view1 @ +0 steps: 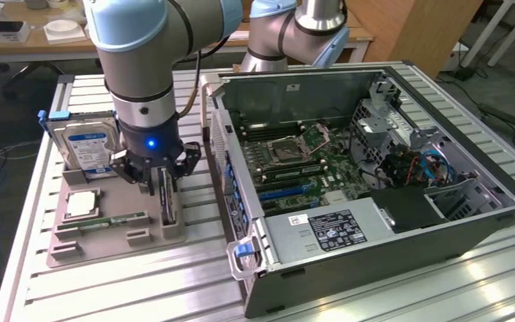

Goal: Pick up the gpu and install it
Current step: 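Pick up the gpu and move the gpu toward the slot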

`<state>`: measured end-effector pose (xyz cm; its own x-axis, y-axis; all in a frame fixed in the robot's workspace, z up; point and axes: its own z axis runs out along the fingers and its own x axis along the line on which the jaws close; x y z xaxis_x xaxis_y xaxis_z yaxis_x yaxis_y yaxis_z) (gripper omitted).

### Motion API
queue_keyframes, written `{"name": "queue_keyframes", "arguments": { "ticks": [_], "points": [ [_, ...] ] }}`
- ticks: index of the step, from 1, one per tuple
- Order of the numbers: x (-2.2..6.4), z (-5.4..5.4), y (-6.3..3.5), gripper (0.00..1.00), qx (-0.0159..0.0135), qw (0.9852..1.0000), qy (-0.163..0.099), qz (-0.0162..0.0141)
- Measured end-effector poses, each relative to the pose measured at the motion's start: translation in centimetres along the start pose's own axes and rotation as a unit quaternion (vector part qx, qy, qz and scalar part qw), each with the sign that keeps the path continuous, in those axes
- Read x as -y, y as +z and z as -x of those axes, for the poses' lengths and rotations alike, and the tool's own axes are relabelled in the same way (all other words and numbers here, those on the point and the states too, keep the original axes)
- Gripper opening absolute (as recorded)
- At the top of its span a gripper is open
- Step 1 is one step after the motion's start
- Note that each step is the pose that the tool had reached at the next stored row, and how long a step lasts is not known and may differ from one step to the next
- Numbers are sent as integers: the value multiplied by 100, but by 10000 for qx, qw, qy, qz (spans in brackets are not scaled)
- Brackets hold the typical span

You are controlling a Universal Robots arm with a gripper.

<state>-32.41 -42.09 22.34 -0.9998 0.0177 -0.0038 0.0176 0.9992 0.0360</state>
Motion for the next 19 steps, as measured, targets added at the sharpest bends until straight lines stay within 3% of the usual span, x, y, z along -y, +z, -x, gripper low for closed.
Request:
{"name": "queue_keyframes", "arguments": {
  "ticks": [3,4,18,19],
  "points": [
    [0,1,1,44,0,10000,0,0],
    [0,2,2,36,1,10000,0,1],
    [0,17,4,35,1,10000,0,0],
    [0,17,4,28,0,10000,0,0]
  ]
}}
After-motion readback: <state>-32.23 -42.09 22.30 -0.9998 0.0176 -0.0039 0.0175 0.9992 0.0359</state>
